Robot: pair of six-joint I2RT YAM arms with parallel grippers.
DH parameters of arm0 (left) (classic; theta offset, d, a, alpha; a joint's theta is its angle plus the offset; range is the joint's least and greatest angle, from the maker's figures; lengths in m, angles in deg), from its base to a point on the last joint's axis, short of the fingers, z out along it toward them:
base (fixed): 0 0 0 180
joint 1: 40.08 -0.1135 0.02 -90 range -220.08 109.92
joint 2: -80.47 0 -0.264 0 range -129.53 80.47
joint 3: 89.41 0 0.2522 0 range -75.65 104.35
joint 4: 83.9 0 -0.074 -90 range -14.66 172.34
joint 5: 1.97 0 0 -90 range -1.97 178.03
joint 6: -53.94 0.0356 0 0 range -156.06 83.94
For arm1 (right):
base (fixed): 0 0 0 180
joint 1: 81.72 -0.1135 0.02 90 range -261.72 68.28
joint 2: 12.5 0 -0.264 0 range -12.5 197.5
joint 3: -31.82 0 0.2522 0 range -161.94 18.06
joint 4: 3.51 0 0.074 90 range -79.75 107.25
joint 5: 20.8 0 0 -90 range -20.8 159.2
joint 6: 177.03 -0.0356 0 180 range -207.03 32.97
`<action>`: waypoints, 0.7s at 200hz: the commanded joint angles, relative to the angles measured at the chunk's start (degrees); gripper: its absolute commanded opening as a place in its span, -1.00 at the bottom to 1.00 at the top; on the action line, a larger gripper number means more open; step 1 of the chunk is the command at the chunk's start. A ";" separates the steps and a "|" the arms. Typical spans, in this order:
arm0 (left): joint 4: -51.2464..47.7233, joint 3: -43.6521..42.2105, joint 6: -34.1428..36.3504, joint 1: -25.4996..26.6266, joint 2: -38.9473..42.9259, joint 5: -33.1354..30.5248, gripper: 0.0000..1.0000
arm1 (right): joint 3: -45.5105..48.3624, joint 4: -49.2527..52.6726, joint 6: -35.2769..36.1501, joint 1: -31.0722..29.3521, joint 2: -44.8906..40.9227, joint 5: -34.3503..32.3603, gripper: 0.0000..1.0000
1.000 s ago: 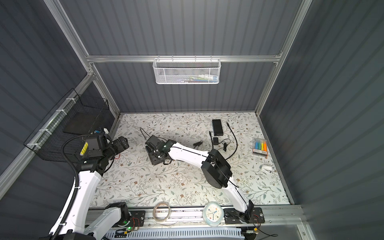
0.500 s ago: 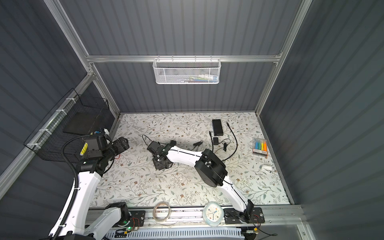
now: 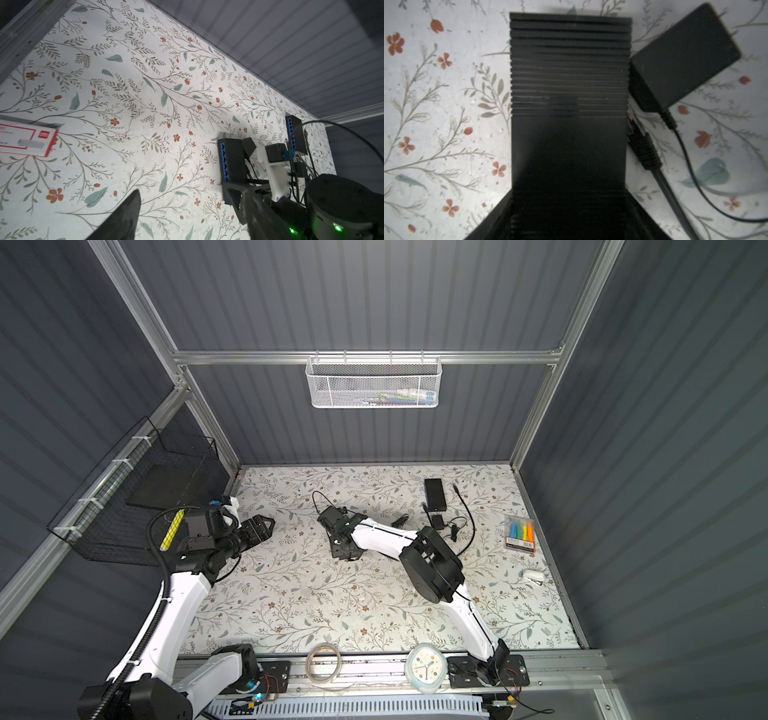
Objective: Insert the plug into the switch port
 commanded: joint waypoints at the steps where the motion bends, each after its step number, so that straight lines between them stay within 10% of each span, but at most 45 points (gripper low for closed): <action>1: 2.33 -0.31 -0.99 1.42 -0.93 1.93 0.56 | -0.67 3.66 0.86 0.15 2.20 2.31 0.00; 86: 8.26 4.44 0.46 14.42 -11.31 -3.00 0.56 | 13.45 4.86 17.23 4.94 -18.78 22.52 0.78; 140: 8.79 4.55 -0.71 19.65 -14.80 -4.64 0.56 | 21.09 9.40 25.41 13.65 -27.24 11.15 0.94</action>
